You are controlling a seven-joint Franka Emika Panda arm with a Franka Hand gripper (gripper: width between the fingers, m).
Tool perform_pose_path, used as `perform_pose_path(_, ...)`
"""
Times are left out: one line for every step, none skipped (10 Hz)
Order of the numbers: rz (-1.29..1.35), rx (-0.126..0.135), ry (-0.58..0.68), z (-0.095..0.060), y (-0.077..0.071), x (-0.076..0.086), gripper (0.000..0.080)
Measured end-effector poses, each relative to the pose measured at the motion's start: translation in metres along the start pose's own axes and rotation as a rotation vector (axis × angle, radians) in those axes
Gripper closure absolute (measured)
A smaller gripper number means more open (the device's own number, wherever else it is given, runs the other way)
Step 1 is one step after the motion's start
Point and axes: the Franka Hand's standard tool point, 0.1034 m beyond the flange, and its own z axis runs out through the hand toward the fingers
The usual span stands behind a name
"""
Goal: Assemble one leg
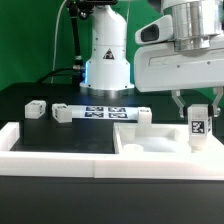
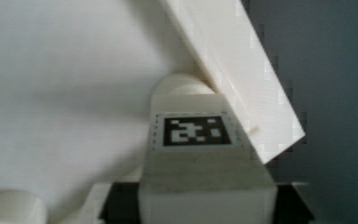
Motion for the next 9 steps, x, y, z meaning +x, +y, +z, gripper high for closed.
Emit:
perform_pose_path(0.086, 0.005, 0.015, 0.0002, 0.0002, -0.0005, 0.0509)
perform_pose_path(0.233, 0.003, 0.016, 0.0003, 0.0003, -0.0013, 0.0508)
perform_pose_path(0.336, -0.001, 0.018, 0.0005, 0.0, -0.002, 0.0508)
perform_pose_path(0.46, -0.006, 0.024, 0.0008, -0.0007, -0.0037, 0.0508)
perform_pose_path(0.476, -0.008, 0.021, 0.0004, 0.0001, -0.0026, 0.0508)
perform_pose_path(0.504, -0.005, 0.009, 0.0001, 0.0008, -0.0019, 0.0508)
perform_pose_path(0.504, -0.005, 0.008, 0.0004, 0.0003, -0.0029, 0.0508)
perform_pose_path(0.456, -0.005, 0.008, 0.0005, 0.0003, -0.003, 0.0508)
perform_pose_path(0.401, -0.007, 0.004, 0.0004, 0.0, -0.0031, 0.035)
